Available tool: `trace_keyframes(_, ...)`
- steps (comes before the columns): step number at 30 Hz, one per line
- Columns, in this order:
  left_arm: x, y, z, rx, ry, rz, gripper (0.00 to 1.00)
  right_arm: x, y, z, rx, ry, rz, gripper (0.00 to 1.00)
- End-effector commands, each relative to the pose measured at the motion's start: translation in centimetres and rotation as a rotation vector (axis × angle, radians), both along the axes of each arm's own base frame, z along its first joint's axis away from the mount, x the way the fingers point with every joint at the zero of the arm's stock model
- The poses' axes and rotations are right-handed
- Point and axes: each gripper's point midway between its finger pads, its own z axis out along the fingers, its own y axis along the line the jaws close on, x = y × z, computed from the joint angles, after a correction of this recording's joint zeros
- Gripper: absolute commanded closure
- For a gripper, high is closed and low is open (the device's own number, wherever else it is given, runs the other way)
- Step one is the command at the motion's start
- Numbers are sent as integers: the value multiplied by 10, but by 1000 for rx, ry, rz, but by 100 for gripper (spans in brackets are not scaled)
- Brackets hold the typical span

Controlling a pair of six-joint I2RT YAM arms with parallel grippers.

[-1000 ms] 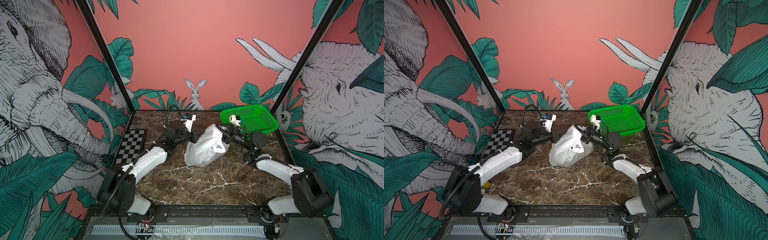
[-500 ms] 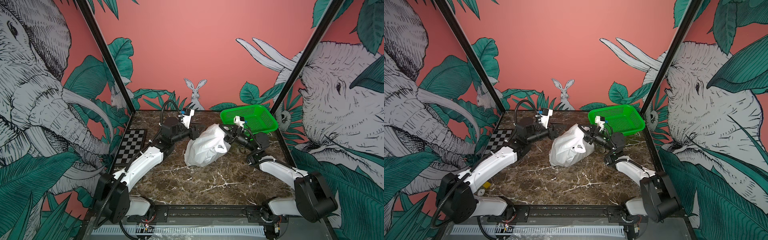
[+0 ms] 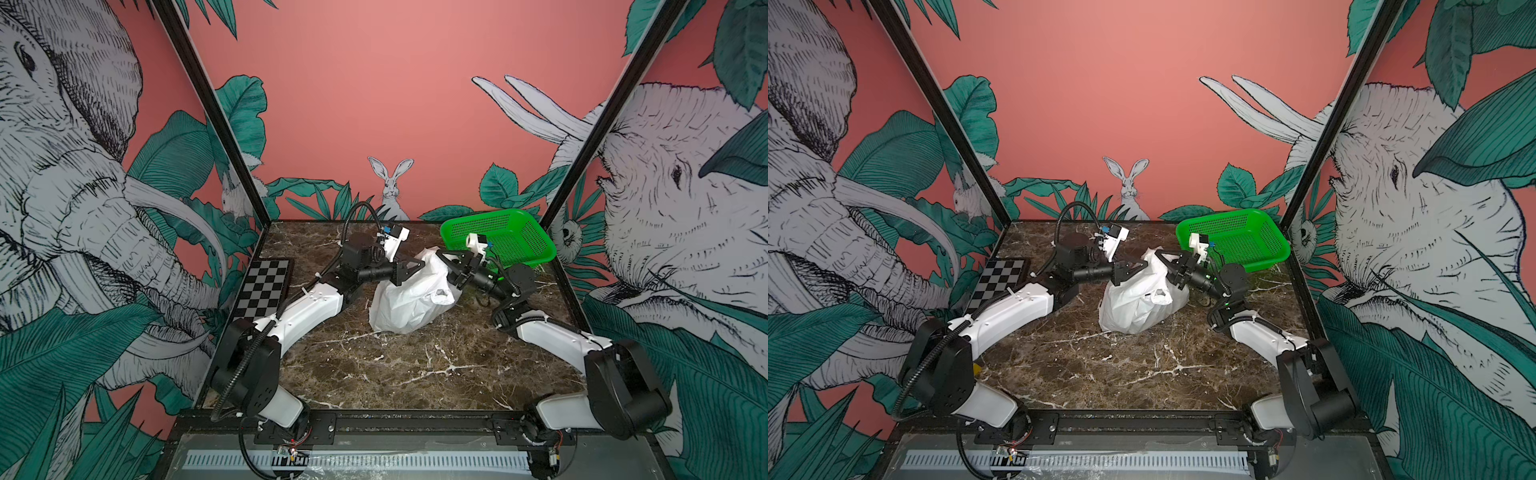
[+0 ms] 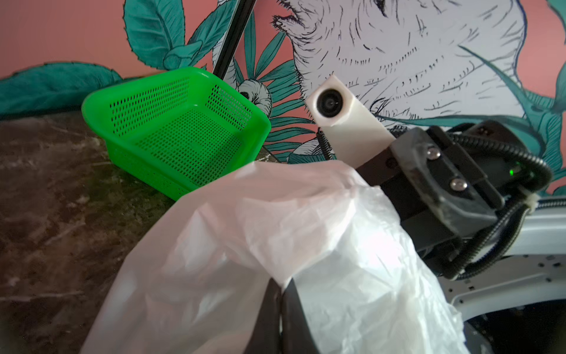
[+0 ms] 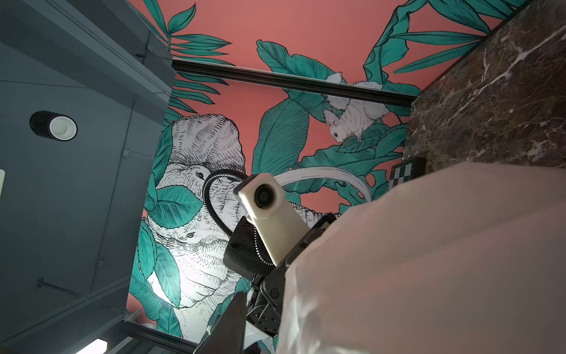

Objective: Place the pineapple into a plastic bag & tie a knot
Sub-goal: Cross the plastic bag at the center of the board.

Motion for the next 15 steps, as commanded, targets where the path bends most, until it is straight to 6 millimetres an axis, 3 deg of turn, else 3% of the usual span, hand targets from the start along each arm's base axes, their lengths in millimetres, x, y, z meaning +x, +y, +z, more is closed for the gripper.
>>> trace_keyframes(1,-7,-3,26,-57,-42,-43,100,-5,-1,22,29,-74,10,69)
trace_keyframes(8,-22,12,33,-57,-61,-8,100,2,-4,11,5,-47,-34,86)
trace_keyframes(9,-26,15,33,-52,-59,-8,100,3,-5,11,5,-45,-41,85)
trace_keyframes(12,-40,24,25,-29,-33,-9,100,6,-5,12,4,-44,-47,67)
trace_keyframes(15,-50,30,13,-4,-7,-11,100,7,-2,16,10,-53,-36,64)
